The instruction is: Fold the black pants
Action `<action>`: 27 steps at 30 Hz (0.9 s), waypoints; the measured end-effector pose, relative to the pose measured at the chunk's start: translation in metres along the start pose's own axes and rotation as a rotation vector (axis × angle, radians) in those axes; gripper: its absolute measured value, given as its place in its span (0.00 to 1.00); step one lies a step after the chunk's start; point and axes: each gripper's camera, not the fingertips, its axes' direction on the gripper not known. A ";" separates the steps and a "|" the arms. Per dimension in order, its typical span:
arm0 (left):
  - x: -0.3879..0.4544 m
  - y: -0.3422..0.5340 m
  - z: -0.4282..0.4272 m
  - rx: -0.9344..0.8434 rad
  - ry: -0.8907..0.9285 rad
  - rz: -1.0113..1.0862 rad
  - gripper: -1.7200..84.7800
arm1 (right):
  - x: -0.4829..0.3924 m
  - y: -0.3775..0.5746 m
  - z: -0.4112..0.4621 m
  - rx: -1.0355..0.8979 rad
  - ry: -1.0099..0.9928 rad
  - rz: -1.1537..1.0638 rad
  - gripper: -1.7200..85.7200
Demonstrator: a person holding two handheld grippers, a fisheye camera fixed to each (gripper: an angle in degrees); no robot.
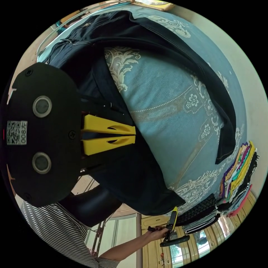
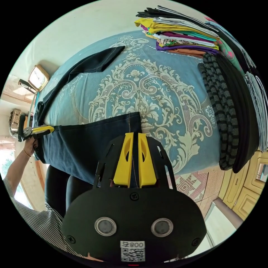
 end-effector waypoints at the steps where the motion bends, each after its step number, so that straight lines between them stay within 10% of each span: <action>1: -0.001 -0.005 -0.007 0.022 0.008 -0.013 0.03 | -0.003 -0.003 -0.005 -0.006 0.005 -0.005 0.04; 13: -0.015 -0.080 -0.065 0.207 -0.001 -0.026 0.02 | 0.018 -0.023 -0.122 0.241 -0.098 0.061 0.02; 18: -0.037 -0.107 -0.032 0.101 -0.053 -0.135 0.02 | 0.029 -0.071 -0.082 0.038 -0.084 0.118 0.02; 27: -0.067 -0.022 -0.067 0.310 0.137 -0.200 0.04 | 0.014 -0.058 -0.110 0.102 -0.189 0.133 0.02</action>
